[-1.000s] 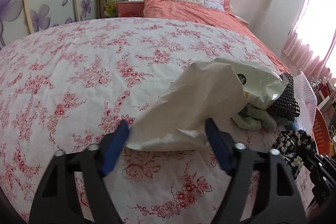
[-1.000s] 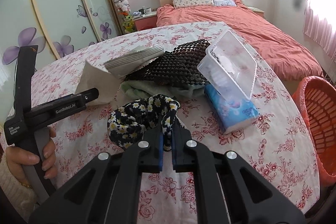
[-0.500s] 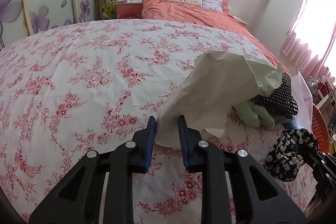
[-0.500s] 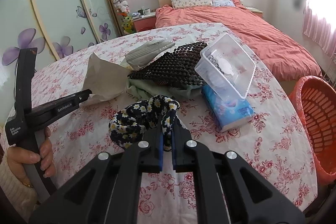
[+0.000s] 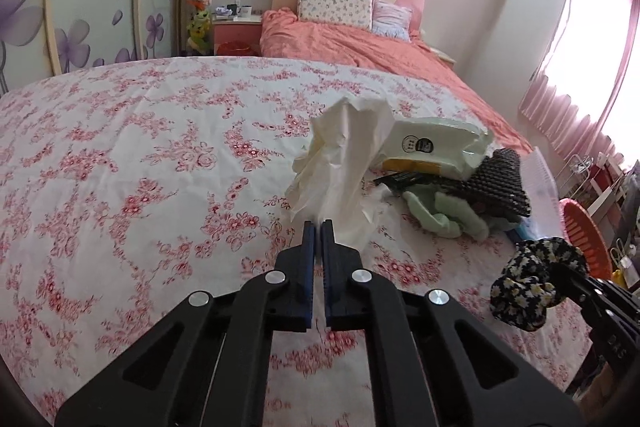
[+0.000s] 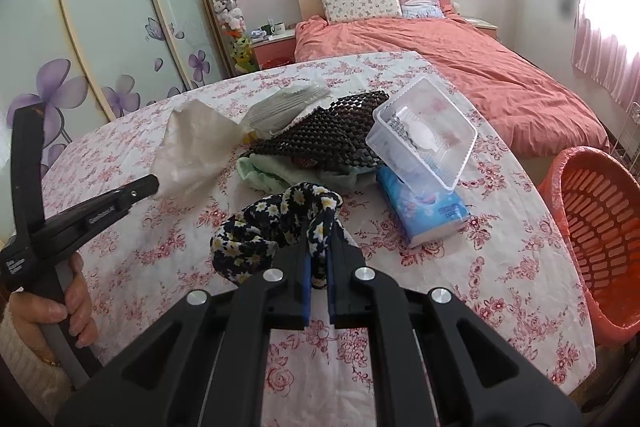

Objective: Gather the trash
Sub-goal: 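Grasp the white tissue with the left gripper while the right grasps the floral cloth, then carry tissue and floral cloth over the orange basket and release both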

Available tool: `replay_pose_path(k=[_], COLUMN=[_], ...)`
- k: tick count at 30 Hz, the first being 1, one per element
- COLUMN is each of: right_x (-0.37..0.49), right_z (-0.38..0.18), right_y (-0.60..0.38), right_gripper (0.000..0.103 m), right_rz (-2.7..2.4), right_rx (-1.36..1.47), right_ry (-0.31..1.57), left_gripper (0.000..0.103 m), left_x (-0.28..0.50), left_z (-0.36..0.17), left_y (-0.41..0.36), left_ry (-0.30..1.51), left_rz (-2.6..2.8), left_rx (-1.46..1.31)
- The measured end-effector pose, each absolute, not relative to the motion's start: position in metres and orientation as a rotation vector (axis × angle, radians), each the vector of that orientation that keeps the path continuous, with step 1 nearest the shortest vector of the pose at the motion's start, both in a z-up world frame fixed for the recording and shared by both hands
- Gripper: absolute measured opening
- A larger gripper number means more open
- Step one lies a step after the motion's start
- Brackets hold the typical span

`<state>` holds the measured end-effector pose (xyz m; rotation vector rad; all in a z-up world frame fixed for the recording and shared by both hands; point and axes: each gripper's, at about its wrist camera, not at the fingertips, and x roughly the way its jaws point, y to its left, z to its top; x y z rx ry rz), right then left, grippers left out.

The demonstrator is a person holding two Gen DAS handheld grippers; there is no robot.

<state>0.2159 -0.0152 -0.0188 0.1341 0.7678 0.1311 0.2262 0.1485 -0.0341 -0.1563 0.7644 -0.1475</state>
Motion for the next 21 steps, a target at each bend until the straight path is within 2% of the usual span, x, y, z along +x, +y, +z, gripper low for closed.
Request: replay_pose_path(k=[21], right_x=[0.175], right_z=[0.010], right_y=[-0.036], right_gripper=[0.007], right_rz=[0.095], right_rx=[0.146], right_ry=[0.688], left_gripper=[0.003], left_x=[0.179], left_z=[-0.002], left_y=[0.132], left_ry=[0.694], left_rz=[-0.203], left_rx=[-0.172])
